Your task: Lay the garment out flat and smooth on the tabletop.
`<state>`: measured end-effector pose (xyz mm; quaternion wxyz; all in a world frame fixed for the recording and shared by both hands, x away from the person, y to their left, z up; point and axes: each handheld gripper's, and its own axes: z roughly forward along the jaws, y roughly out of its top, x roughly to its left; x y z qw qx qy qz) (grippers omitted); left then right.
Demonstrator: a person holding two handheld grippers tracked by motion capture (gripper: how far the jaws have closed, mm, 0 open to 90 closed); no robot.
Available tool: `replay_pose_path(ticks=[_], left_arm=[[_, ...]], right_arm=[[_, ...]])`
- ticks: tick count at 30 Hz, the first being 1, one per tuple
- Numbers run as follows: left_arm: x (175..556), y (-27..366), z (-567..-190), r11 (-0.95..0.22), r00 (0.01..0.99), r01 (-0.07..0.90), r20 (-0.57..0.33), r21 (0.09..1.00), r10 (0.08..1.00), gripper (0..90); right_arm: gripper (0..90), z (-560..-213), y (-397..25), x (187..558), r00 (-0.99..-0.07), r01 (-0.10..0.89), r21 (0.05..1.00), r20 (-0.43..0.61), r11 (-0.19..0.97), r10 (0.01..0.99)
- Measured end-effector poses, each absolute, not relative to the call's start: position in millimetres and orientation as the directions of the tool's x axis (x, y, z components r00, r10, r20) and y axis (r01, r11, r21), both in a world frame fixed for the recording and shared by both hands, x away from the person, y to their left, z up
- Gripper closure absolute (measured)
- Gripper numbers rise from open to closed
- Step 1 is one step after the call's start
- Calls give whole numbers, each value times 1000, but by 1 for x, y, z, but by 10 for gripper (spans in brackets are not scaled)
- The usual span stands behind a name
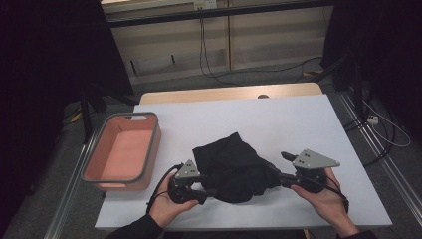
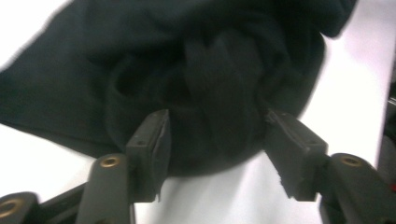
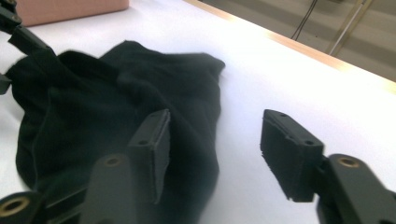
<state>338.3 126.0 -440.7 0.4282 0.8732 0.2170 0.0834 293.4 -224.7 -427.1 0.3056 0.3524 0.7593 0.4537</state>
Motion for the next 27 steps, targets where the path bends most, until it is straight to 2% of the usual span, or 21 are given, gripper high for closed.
replay_pose_path(ticks=[4,10,15,18,20,24,27], left_arm=[[344,129,-434,-497,881,297,-33,815,472,300],[368,129,-429,-466,853,313,-29,828,521,321],[395,119,-436,-493,837,323,0,808,547,352],[409,115,-441,-482,827,346,-19,805,562,355],[413,111,-446,-511,828,345,1,788,561,362],[415,104,-460,-577,846,358,7,734,534,378],[414,100,-463,-596,855,350,14,723,519,391]], right_arm=[[494,-419,-209,304,-590,242,908,-142,342,795],[518,-407,-182,324,-633,213,914,-139,344,761],[482,-425,-153,335,-686,254,869,-149,426,712],[486,-437,-145,335,-690,281,839,-160,465,706],[530,-444,-144,336,-685,303,820,-167,486,709],[740,-448,-149,337,-660,308,818,-186,487,728],[804,-442,-157,336,-629,291,836,-199,465,751]])
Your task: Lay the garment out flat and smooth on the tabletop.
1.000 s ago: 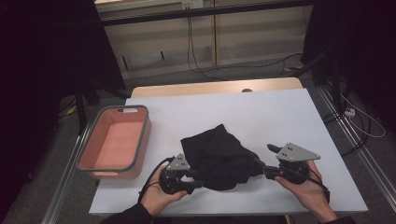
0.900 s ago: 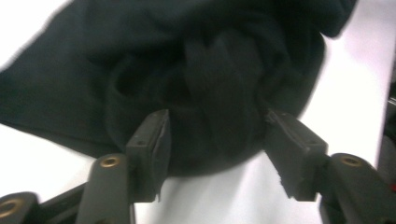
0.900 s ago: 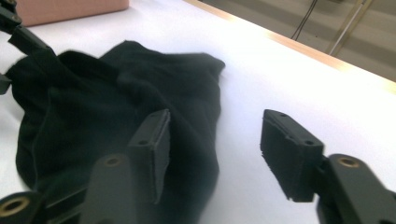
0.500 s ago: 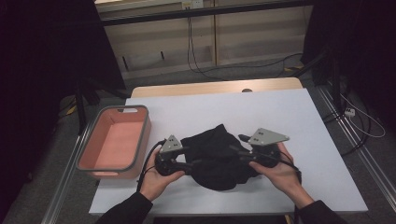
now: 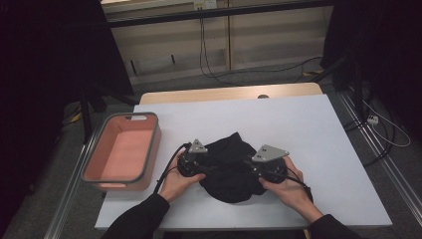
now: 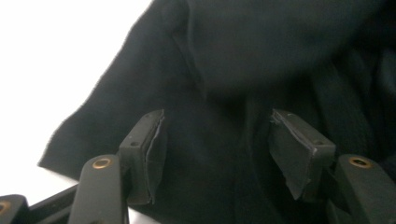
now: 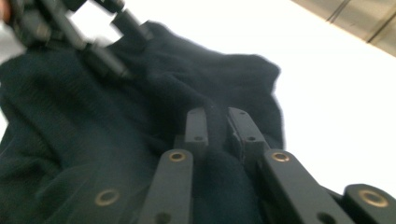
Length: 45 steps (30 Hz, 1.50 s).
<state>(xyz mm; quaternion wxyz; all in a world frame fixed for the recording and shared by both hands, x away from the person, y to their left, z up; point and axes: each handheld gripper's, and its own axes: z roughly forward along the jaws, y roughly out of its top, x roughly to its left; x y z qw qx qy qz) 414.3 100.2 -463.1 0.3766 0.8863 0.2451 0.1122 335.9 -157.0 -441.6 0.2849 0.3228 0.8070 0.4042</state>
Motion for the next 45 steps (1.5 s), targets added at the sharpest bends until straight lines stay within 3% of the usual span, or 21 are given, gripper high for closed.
replay_pose_path(ticks=[15,18,23,26,33,40,45], left_arm=[[424,89,-467,-592,862,326,25,737,506,400],[421,89,-466,-593,873,331,1,734,489,483],[413,87,-463,-600,882,358,-48,715,469,790],[412,89,-463,-605,888,364,-67,708,455,855],[386,97,-459,-650,911,351,-83,674,405,866],[357,116,-457,-636,917,343,-99,691,386,858],[360,111,-444,-590,921,295,-60,752,384,690]], right_arm=[[785,-437,-236,346,-394,357,881,-159,311,905],[756,-444,-247,352,-371,393,872,-142,293,918],[672,-449,-249,356,-359,419,857,-146,299,922],[609,-449,-251,357,-349,419,859,-147,294,926],[488,-442,-243,348,-404,369,880,-139,300,904],[462,-435,-231,333,-459,324,890,-150,322,876],[462,-431,-223,324,-485,293,896,-161,333,860]])
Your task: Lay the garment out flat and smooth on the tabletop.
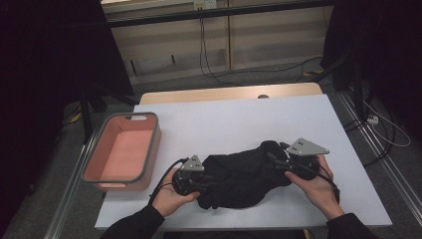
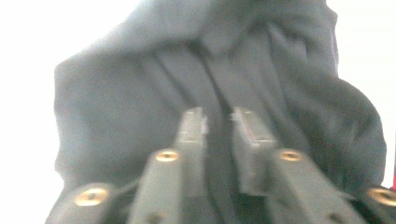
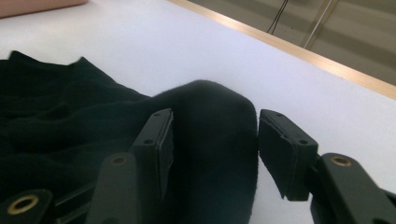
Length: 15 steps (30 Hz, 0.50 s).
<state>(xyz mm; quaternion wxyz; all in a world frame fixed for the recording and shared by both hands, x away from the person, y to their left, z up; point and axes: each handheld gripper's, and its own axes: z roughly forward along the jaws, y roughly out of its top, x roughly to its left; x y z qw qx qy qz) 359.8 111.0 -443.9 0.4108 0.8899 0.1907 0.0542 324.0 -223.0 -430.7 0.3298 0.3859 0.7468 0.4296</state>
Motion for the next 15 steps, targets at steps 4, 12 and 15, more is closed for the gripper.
replay_pose_path(ticks=[4,12,15], left_arm=[[358,95,-434,-572,935,249,-39,782,354,639],[351,51,-438,-599,954,185,4,779,299,558],[353,35,-444,-625,951,161,49,764,305,523]], right_arm=[[592,-425,-219,318,-513,265,904,-164,337,842],[635,-423,-216,299,-547,247,904,-168,350,820],[587,-424,-218,294,-552,255,906,-151,338,820]])
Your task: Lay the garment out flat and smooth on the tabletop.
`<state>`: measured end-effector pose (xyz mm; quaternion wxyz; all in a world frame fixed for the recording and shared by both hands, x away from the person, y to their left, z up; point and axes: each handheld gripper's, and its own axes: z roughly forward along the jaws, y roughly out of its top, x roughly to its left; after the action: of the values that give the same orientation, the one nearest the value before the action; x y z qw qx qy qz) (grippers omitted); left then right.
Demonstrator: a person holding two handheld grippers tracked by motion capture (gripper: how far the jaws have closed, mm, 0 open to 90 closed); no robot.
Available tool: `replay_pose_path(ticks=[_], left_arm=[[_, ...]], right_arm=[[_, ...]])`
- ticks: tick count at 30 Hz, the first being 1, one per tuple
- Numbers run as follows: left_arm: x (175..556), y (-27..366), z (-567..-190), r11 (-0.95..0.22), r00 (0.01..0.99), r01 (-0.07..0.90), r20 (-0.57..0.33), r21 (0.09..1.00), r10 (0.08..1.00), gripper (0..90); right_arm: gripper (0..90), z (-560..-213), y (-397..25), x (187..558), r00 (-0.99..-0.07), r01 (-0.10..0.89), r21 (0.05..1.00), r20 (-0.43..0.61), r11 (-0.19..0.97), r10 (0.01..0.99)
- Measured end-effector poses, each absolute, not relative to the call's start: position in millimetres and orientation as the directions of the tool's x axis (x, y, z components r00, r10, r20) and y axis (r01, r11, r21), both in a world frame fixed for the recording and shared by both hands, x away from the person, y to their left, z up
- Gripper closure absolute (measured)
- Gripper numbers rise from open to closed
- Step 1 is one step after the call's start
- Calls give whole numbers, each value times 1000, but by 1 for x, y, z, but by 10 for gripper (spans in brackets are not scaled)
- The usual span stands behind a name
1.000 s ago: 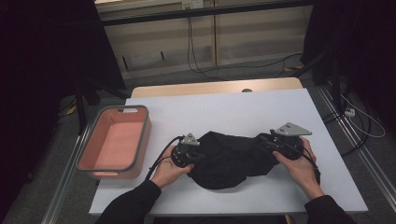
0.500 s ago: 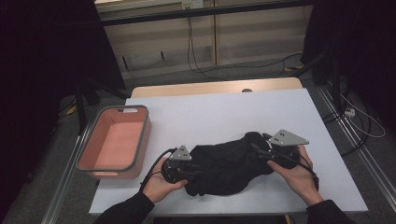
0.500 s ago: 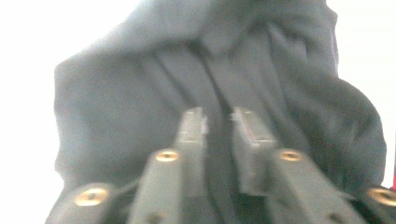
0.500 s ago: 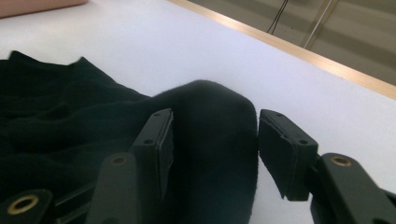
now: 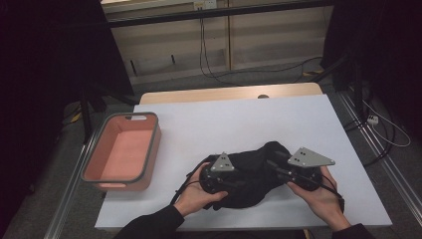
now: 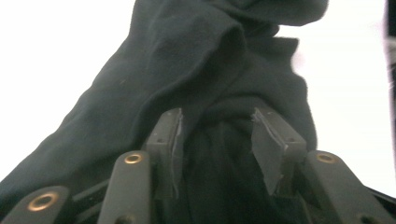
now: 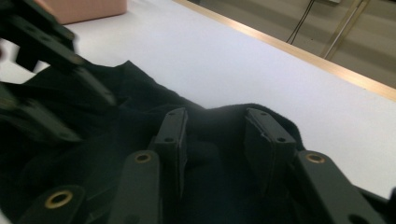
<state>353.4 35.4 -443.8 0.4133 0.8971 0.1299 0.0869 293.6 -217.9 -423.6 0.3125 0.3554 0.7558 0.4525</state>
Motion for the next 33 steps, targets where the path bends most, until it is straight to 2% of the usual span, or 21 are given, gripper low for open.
replay_pose_path(ticks=[4,7,9,12,14,17,20,33], left_arm=[[364,26,-447,-624,941,177,56,761,335,475],[372,24,-448,-614,930,200,48,764,363,498],[378,23,-449,-608,923,219,39,763,382,567],[384,24,-452,-623,920,244,26,744,392,775],[385,24,-454,-625,920,258,9,737,391,878],[387,29,-448,-585,910,277,-12,762,415,896],[394,39,-438,-540,893,293,-25,789,449,898],[427,82,-416,-391,799,366,-69,845,597,900]], right_arm=[[517,-430,-218,289,-563,275,899,-137,341,815],[479,-438,-214,288,-576,296,880,-146,371,804],[466,-440,-212,288,-587,304,874,-140,378,797],[473,-443,-211,288,-586,318,862,-149,395,796],[492,-446,-211,290,-580,329,855,-153,402,800],[649,-449,-213,292,-573,334,842,-175,423,801],[739,-447,-217,292,-552,321,846,-198,425,810],[759,-438,-241,318,-432,295,878,-228,376,873]])
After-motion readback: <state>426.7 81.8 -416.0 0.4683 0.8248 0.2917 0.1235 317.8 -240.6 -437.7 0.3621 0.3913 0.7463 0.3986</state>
